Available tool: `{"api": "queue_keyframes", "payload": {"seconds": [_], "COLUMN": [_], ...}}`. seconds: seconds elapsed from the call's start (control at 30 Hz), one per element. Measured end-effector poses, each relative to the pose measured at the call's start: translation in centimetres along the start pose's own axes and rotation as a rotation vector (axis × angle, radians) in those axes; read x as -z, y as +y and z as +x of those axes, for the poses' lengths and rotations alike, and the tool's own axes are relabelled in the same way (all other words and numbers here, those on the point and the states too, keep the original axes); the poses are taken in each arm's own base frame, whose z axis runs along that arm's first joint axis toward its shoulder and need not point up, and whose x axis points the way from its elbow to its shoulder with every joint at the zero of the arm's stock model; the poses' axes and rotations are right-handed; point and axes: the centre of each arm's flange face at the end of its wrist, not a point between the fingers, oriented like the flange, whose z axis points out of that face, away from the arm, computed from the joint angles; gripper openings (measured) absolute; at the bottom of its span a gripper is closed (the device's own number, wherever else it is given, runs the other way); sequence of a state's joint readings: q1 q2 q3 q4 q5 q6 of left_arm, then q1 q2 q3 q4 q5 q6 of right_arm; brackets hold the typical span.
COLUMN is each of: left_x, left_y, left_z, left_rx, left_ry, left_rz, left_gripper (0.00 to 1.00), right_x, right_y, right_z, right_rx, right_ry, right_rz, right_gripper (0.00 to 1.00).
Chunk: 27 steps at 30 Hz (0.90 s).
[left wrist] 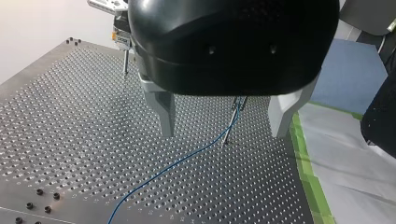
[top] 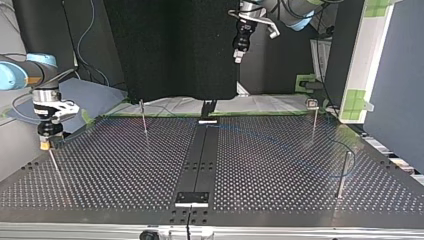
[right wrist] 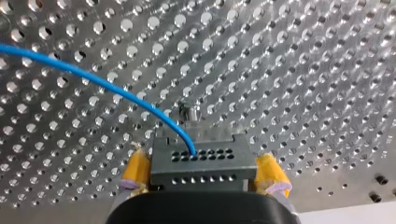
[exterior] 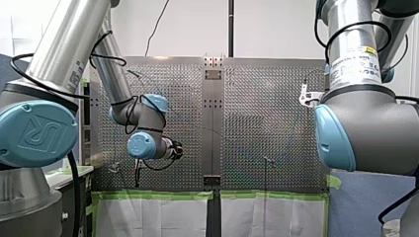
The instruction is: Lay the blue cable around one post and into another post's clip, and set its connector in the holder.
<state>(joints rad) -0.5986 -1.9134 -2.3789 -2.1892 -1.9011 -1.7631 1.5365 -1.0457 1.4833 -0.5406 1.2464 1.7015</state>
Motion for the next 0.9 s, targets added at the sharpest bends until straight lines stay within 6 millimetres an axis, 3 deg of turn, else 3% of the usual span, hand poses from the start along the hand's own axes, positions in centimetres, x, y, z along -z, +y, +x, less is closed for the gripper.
{"api": "queue_keyframes", "payload": {"seconds": [0.9], "left_x": [0.00], "left_y": [0.02], "left_z": [0.00], "left_rx": [0.001], "left_ry": [0.000], "left_rz": [-0.002], "left_gripper": [1.00], "right_x": [0.08], "right_y": [0.47], "right_z": [-0.01], "right_rx": [0.000], "right_ry": [-0.001], "right_rz": [-0.049], "right_gripper": [1.00]}}
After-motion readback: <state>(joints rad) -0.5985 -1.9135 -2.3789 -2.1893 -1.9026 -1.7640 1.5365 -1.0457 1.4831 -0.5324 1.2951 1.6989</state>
